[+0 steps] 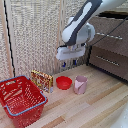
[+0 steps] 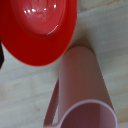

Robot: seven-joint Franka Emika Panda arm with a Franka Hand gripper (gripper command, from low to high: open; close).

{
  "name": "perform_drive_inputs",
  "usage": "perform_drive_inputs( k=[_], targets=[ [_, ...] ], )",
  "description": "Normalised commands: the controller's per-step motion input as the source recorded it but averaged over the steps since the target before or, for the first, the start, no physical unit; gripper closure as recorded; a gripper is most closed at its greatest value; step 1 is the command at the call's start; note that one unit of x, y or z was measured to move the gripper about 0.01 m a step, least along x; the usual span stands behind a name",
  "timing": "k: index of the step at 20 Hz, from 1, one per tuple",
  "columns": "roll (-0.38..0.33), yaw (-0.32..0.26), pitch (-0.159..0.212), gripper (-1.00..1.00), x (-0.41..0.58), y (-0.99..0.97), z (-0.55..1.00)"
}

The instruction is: Move your gripper in the direction of the red bowl and clutch it softly. Cautiously raise the red bowl up from the surface. Hover the red bowl above the basket and gently bring it down inside. Let go of the gripper's grasp when the red bowl is within the basket.

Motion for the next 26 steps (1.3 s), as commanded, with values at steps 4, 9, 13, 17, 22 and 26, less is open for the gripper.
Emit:
perform_drive_inputs(
  k=[4,9,13,17,22,26],
  targets=[
    [-0.025,0.106,0.022,-1.00,0.207,-0.23,-0.43],
    [0.000,0.124,0.001,-1.00,0.147,-0.27,-0.38],
    [0.000,0.119,0.026,1.00,0.137,-0.25,-0.33],
    [-0.002,0.125,0.001,1.00,0.116,-0.19,-0.31],
    [-0.002,0.075,0.013,1.00,0.062,-0.08,-0.24],
    [0.000,0.000,0.025,1.00,0.000,0.00,-0.07]
  ],
)
